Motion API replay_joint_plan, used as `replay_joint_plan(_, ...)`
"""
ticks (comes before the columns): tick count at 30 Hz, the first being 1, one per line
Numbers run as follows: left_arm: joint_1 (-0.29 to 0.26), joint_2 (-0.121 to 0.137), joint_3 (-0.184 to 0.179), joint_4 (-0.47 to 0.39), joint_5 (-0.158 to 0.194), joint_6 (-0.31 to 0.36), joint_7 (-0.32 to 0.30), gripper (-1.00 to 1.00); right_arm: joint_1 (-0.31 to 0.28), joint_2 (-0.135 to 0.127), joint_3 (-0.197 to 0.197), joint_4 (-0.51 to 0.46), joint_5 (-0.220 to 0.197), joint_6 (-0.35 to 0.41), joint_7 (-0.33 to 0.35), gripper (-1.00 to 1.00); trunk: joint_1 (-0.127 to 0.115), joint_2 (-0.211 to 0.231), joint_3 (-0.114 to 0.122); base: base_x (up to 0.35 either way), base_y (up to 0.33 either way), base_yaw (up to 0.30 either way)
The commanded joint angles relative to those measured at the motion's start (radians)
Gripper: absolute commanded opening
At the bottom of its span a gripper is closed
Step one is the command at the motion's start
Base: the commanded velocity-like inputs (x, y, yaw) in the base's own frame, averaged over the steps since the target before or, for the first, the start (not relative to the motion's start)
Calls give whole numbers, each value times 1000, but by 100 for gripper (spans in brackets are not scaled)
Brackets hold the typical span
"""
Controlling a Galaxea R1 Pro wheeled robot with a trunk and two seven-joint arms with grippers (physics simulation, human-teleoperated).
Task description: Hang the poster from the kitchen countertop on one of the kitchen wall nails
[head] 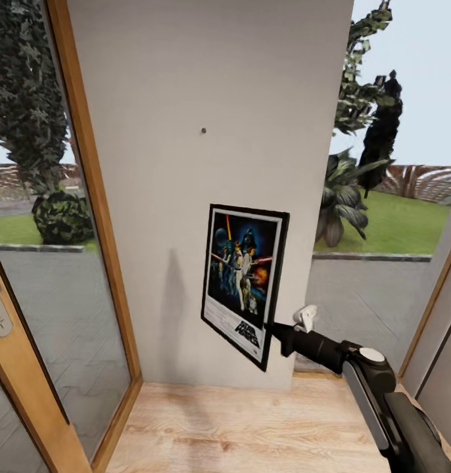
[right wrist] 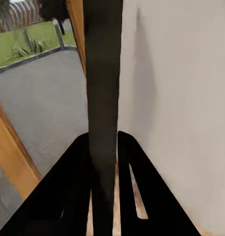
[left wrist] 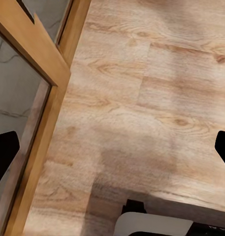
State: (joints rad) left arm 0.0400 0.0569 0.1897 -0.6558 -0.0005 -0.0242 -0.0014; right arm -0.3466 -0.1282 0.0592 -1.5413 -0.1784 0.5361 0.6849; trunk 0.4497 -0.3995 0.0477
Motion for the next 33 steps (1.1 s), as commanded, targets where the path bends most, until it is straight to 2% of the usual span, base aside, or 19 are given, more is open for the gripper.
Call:
replay_joint_plan(1, 0, 0, 1, -1, 0, -2, 0, 100, -34, -1, 1, -1, -9, 41, 32, -100, 0, -1, 0, 0, 0, 0)
replay_joint_plan(7, 0, 0, 1, -1, -1, -2, 0, 100, -175, -1, 2, -2, -9, 184, 109, -100, 0, -1, 0, 0, 0, 0)
replay_joint_plan(9, 0, 0, 1, 0, -1, -2, 0, 100, -257, -1, 2, -2, -8, 253, 144, -100, 0, -1, 0, 0, 0, 0)
replay_joint_plan(12, 0, 0, 1, 0, -1, -2, 0, 100, -318, -1, 4, -2, -7, 298, 164, -100, 0, -1, 0, 0, 0, 0)
replay_joint_plan(14, 0, 0, 1, 0, -1, -2, 0, 100, -397, -1, 18, -1, -6, 360, 178, -100, 0, -1, 0, 0, 0, 0)
replay_joint_plan(16, 0, 0, 1, 0, -1, -2, 0, 100, -435, -1, 29, -1, -6, 383, 182, -100, 0, -1, 0, 0, 0, 0)
replay_joint_plan(18, 0, 0, 1, 1, 0, -2, 0, 100, -499, -3, 45, -1, -6, 408, 187, -100, 0, -1, 0, 0, 0, 0)
replay_joint_plan(22, 0, 0, 1, 1, 0, -2, 0, 100, -558, -3, 55, -1, -5, 420, 210, -100, 0, -1, 0, 0, 0, 0)
replay_joint_plan(24, 1, 0, 1, 1, 0, -2, 0, 100, -603, -4, 58, 0, -3, 422, 271, -100, 0, -1, 0, 0, 0, 0)
replay_joint_plan(33, 0, 0, -1, 1, -1, -29, 0, 100, -621, -4, 59, -2, -1, 413, 304, -100, 0, -1, 0, 0, 0, 0)
